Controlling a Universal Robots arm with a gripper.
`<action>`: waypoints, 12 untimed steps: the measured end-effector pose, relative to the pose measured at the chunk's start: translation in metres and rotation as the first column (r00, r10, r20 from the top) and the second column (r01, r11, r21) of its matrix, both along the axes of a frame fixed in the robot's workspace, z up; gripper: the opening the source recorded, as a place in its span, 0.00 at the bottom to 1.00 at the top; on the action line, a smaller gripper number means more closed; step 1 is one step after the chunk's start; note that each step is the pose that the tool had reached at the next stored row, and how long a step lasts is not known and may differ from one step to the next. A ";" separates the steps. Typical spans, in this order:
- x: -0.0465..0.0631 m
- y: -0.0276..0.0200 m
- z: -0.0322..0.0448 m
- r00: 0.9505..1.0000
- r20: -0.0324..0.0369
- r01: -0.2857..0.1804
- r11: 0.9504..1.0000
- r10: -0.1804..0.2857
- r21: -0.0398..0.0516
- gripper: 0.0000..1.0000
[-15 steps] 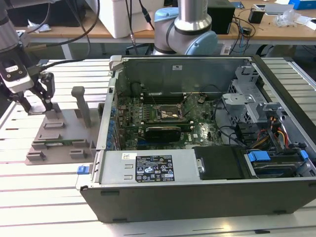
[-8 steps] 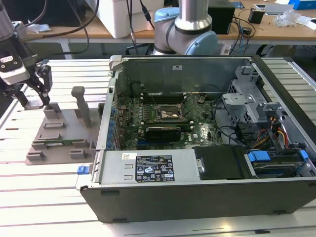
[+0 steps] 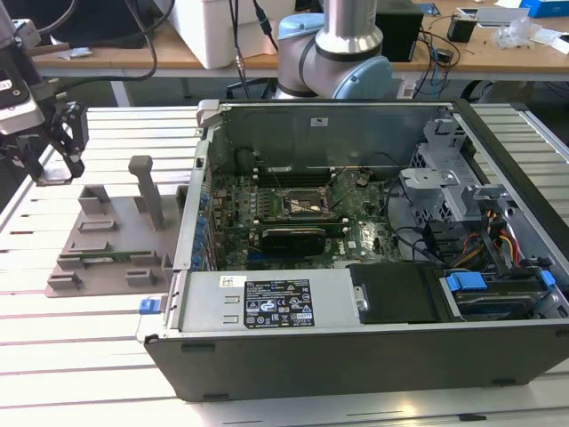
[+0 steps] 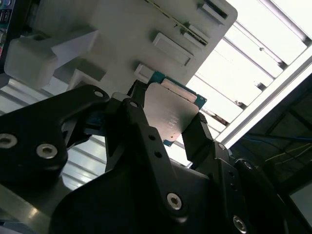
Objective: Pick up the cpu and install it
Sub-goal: 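Pick up the cpu and move it towards the insertion slot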
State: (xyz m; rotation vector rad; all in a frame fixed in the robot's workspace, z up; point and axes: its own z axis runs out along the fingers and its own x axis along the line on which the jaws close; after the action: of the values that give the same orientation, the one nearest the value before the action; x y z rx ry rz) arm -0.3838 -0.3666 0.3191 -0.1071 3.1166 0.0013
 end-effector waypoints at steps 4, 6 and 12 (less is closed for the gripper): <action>0.000 0.0000 0.0050 1.000 0.000 0.000 1.000 0.000 0.000 0.55; 0.000 0.0000 0.0082 1.000 0.000 0.000 1.000 0.000 0.000 0.55; 0.000 0.0000 0.0193 1.000 0.000 0.000 1.000 0.000 0.000 0.55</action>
State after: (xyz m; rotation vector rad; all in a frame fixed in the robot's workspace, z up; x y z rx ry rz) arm -0.3836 -0.3667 0.3384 -0.1073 3.1166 0.0012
